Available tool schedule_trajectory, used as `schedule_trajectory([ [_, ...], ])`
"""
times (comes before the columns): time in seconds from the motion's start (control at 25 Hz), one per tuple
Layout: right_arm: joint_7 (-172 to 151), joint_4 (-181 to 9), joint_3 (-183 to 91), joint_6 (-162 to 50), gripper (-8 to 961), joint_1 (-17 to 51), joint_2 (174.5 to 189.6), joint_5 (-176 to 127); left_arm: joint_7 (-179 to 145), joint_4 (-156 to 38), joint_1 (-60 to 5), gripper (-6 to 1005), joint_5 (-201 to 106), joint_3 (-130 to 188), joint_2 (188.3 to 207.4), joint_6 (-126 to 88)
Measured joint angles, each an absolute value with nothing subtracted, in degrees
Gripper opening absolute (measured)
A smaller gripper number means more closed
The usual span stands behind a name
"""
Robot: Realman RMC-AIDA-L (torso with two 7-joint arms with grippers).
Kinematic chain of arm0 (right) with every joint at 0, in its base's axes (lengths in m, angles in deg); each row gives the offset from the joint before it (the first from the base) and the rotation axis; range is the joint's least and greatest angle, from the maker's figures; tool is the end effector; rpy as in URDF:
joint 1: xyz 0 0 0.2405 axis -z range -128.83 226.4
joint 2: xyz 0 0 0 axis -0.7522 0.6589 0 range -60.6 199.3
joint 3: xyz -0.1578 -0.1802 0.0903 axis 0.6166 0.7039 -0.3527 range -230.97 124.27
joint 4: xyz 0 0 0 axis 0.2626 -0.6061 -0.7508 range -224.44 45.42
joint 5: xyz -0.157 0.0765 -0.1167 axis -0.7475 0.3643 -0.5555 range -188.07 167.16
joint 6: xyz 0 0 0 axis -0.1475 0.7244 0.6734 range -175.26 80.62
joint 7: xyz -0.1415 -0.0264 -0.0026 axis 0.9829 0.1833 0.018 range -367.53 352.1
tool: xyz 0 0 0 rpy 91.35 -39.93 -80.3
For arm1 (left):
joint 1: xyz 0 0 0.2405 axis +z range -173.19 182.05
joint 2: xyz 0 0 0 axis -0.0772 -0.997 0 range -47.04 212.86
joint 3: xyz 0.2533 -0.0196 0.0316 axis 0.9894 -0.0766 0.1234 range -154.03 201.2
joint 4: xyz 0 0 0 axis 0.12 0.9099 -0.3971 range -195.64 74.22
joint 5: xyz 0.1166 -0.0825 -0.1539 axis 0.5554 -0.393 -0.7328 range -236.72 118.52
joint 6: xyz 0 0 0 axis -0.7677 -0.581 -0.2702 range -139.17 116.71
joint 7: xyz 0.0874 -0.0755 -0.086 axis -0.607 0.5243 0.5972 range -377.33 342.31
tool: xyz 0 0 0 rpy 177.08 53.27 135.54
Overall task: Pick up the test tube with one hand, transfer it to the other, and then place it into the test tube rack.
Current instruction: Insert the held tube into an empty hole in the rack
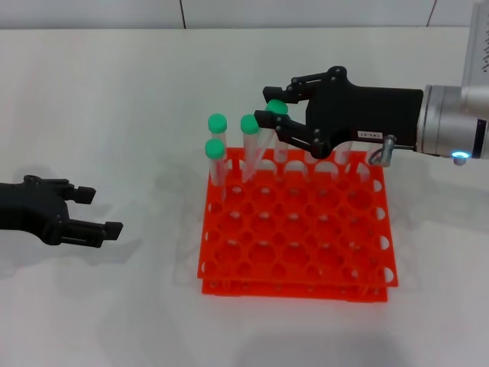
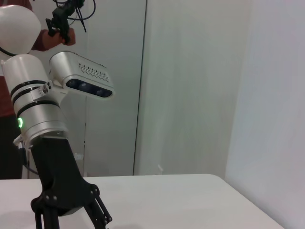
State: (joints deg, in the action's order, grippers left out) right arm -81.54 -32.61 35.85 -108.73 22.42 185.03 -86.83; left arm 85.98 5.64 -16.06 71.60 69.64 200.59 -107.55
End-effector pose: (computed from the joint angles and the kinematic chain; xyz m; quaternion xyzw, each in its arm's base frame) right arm 0.1515 0.3559 -0.0332 -0.9488 0.0118 0.2609 0.1778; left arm -0.2945 0.2984 0.0628 -0.9404 -0.3071 -0.0362 0.1413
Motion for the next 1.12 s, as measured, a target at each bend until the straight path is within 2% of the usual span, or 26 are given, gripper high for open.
schedule_trajectory([
  [1.12,-79.17,-33.12,37.44,-108.63,274,22.26,185.19,-86.85,84.22,3.64,-16.57,882,71.4,69.54,200.8,-106.77],
])
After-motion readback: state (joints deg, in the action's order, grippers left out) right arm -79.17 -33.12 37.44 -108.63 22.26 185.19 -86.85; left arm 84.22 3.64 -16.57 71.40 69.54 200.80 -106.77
